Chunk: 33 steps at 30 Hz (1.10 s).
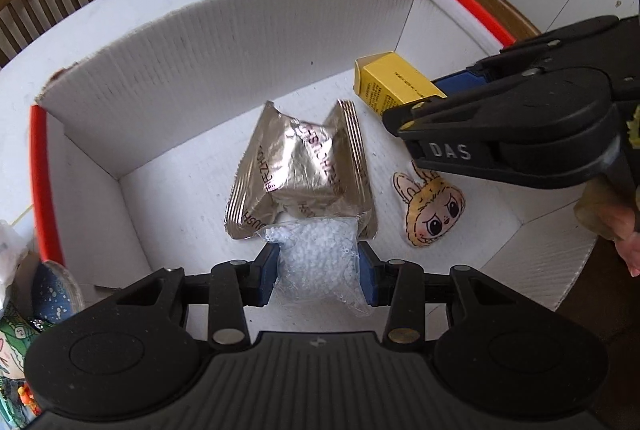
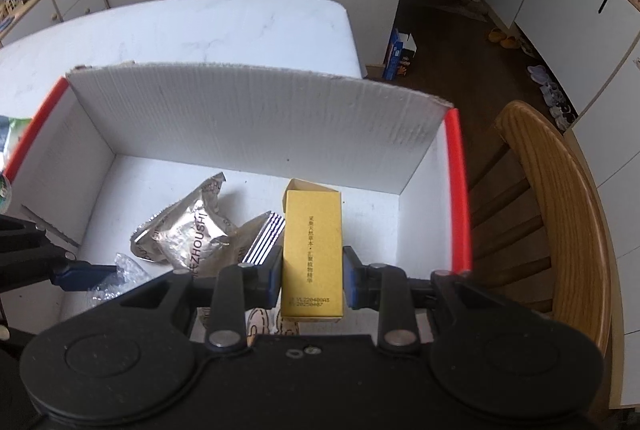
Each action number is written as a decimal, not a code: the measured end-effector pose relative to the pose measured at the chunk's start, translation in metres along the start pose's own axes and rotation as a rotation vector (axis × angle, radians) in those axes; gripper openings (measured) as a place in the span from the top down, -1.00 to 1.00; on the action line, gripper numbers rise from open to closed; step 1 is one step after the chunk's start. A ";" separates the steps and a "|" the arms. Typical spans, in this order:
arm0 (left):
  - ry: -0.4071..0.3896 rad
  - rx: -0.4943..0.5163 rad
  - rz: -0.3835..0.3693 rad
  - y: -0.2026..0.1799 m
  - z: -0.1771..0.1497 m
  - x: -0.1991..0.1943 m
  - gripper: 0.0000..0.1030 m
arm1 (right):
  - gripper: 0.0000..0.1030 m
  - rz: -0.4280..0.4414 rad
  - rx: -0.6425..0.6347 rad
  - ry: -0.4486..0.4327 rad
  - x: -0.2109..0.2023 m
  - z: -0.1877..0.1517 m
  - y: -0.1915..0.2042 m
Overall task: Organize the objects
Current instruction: 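Carry the bubble-wrap bag and yellow box with both grippers into the red box, then open both grippers to release the bubble-wrap bag and yellow box in the box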
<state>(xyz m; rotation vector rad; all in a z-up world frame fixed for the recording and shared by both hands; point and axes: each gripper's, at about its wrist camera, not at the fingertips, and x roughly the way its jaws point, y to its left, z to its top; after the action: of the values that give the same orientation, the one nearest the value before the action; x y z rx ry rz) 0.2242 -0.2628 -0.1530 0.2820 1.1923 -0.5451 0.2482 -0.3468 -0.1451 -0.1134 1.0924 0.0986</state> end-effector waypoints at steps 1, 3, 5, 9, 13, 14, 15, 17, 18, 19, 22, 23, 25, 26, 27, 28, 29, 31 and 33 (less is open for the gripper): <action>0.008 0.001 0.002 0.000 0.000 0.002 0.21 | 0.45 0.000 -0.003 0.008 0.003 -0.001 0.001; 0.022 -0.001 0.007 0.000 -0.001 0.007 0.21 | 0.45 0.005 -0.004 0.023 0.008 -0.001 0.002; 0.039 -0.006 0.006 0.001 0.000 0.010 0.21 | 0.45 0.017 -0.003 0.032 0.011 -0.001 0.003; 0.096 -0.015 -0.010 0.004 0.003 0.016 0.20 | 0.45 0.038 -0.003 0.062 0.016 0.001 0.002; 0.127 -0.016 -0.015 0.005 0.004 0.020 0.20 | 0.45 0.047 0.005 0.073 0.017 0.003 0.000; 0.135 -0.017 -0.013 0.006 0.004 0.021 0.20 | 0.44 0.052 0.005 0.077 0.018 0.004 -0.001; 0.139 -0.017 -0.010 0.006 0.003 0.021 0.20 | 0.44 0.055 0.004 0.081 0.019 0.004 -0.001; 0.145 -0.019 -0.011 0.007 0.002 0.022 0.14 | 0.44 0.057 0.004 0.081 0.018 0.004 -0.001; 0.146 -0.021 -0.014 0.007 0.001 0.022 0.03 | 0.44 0.058 0.004 0.080 0.018 0.003 -0.001; 0.144 -0.024 -0.016 0.008 0.001 0.021 -0.12 | 0.43 0.058 0.004 0.078 0.017 0.003 -0.002; 0.124 -0.035 -0.016 0.010 -0.001 0.017 -0.28 | 0.41 0.059 0.003 0.070 0.013 0.003 -0.004; 0.122 -0.036 -0.019 0.011 -0.002 0.016 -0.28 | 0.40 0.063 0.003 0.068 0.011 0.003 -0.004; 0.111 -0.041 -0.020 0.013 -0.005 0.013 -0.28 | 0.38 0.071 0.000 0.062 0.007 0.001 -0.006; 0.101 -0.045 -0.020 0.014 -0.006 0.011 -0.28 | 0.37 0.073 0.001 0.058 0.005 0.000 -0.006; 0.089 -0.050 -0.019 0.015 -0.008 0.009 -0.28 | 0.36 0.074 0.000 0.056 0.003 -0.001 -0.007; 0.075 -0.056 -0.022 0.016 -0.010 0.005 -0.28 | 0.36 0.077 -0.004 0.051 0.000 -0.002 -0.006; 0.061 -0.060 -0.028 0.017 -0.011 0.001 -0.28 | 0.35 0.083 -0.005 0.047 -0.003 -0.003 -0.006; 0.032 -0.058 -0.034 0.018 -0.015 -0.007 -0.28 | 0.34 0.092 -0.014 0.032 -0.012 -0.004 -0.004; -0.002 -0.045 -0.023 0.019 -0.019 -0.017 -0.28 | 0.32 0.098 -0.022 0.015 -0.020 -0.004 -0.004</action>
<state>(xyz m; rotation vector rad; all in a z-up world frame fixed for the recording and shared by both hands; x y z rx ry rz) 0.2148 -0.2337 -0.1450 0.2297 1.2054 -0.5381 0.2359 -0.3514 -0.1291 -0.0806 1.1120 0.1987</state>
